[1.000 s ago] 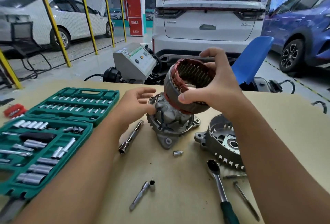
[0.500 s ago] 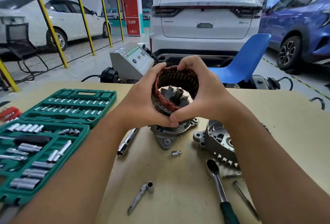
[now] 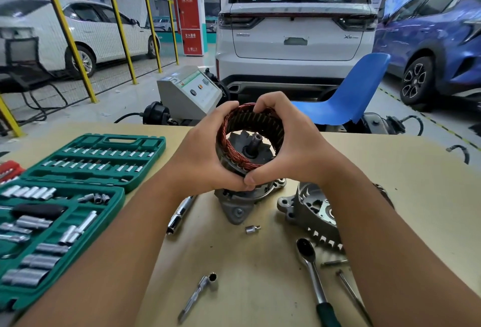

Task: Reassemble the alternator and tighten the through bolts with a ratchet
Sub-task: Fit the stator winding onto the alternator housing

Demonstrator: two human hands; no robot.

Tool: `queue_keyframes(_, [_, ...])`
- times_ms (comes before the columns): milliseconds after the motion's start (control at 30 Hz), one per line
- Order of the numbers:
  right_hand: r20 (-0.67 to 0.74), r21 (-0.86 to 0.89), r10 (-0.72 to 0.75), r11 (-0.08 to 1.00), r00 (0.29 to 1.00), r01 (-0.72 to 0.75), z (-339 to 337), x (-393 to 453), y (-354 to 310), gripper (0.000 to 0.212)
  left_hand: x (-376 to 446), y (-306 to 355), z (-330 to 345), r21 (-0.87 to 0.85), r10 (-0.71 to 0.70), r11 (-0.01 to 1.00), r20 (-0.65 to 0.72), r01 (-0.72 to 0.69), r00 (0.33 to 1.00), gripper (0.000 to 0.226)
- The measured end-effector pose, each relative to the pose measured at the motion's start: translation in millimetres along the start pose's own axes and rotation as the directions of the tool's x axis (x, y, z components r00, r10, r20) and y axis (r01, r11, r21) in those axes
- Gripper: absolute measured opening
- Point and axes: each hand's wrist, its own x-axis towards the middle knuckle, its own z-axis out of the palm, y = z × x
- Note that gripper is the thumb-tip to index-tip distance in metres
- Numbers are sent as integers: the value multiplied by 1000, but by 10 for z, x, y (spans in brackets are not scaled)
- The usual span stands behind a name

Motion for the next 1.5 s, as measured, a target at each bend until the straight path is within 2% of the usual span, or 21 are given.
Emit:
queue_keyframes(100, [52, 21, 4, 1000, 999, -5, -29, 4, 13, 102, -3, -10, 7, 1, 9, 1000, 1, -9, 1000, 121])
queue_keyframes(167, [143, 39, 24, 999, 989, -30, -113, 4, 56, 116, -11, -20, 4, -2, 8, 1000, 6, -8, 1000, 120])
queue_keyframes(233, [240, 53, 75, 994, 968, -91, -249, -28, 140, 131, -18, -29, -17, 6, -12, 1000, 25, 12, 1000, 122])
queue_keyframes(300, [285, 53, 135, 986, 949, -156, -367, -89, 228, 136, -35, -50, -57, 9, -51, 999, 41, 50, 998, 129])
queue_keyframes(433, [234, 13, 206, 977, 950, -215, -426, -170, 321, 134, -72, -101, -199, 10, -85, 996, 39, 85, 996, 130])
queue_keyframes(633, [252, 101, 131, 982, 959, -160, -244, -166, 354, 136, -52, -62, -129, 8, -127, 992, 126, 127, 984, 149])
queue_keyframes(733, [201, 118, 107, 984, 974, -132, -177, -158, 337, 136, -37, -11, 59, 41, -59, 998, 51, 57, 997, 138])
queue_keyframes(867, [111, 127, 61, 989, 992, -76, -118, -158, 323, 126, -35, 7, 67, 48, -7, 999, -21, 8, 1000, 128])
queue_keyframes(1133, [-15, 226, 52, 973, 999, -47, -139, -129, 237, 108, -2, 29, 52, -73, 26, 997, -95, -33, 995, 111])
queue_keyframes(1500, [7, 206, 55, 977, 998, -56, -137, -132, 242, 108, -24, -23, 79, -112, 21, 993, -85, -30, 996, 112])
